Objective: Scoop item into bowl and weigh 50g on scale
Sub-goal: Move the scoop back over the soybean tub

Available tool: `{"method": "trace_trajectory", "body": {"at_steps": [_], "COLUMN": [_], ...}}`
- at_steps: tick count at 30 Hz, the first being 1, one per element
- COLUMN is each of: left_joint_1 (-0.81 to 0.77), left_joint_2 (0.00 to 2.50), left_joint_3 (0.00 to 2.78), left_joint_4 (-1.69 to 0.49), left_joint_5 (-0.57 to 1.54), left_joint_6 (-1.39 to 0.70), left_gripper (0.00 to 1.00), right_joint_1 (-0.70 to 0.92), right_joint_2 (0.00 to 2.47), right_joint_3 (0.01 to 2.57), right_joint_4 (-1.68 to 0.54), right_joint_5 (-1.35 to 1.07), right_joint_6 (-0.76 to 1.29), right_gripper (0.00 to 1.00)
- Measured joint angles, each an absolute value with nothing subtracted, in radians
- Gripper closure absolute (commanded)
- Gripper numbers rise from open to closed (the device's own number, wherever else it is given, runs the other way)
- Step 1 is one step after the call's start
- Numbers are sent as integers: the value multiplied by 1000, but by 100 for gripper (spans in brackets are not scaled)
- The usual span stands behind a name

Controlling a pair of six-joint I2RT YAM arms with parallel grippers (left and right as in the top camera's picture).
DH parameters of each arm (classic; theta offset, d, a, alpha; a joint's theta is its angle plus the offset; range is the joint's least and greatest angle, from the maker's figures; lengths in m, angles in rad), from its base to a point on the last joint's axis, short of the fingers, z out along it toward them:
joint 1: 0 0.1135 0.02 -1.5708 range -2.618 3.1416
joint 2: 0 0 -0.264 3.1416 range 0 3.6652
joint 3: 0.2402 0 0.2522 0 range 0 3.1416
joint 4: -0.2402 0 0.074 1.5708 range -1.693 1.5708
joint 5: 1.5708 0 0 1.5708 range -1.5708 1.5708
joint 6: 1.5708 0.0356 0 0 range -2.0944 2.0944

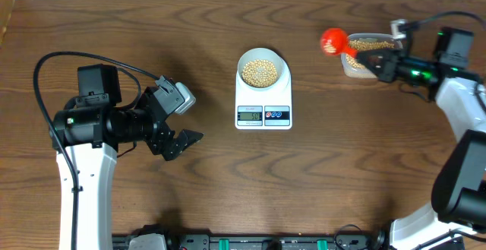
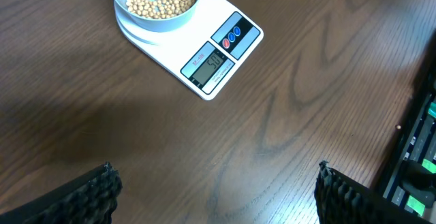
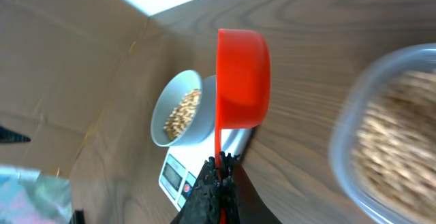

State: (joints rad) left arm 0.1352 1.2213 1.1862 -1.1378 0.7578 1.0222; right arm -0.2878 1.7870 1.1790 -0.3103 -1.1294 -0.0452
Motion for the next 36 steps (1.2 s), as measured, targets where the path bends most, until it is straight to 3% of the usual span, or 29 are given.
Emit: {"method": "trace_trajectory", "body": {"at_steps": [6,12,29,36], "left_joint_1": [135,135,135,135], "left_joint_2": [1221,1221,1221,1221], "left_joint_3": [1186,1186,1186,1186], "left_joint_4": [-1137,-1137,-1137,-1137], "left_joint_5": [758,758,758,758], "left_joint_6": [1022,1022,1022,1022], "left_gripper": [7,7,7,7], "right_joint_1": [-415,-401,-103,-69], "right_joint_2": [1692,1682,1680,1576], "right_joint_3": [1183,1184,1184,1184], "right_joint_4": [-476,-524,-437,-458], "right_joint_5": [-992,-762,-15,49], "right_joint_6": [-206,-337,-510,-519], "right_gripper": [99,99,99,99]}}
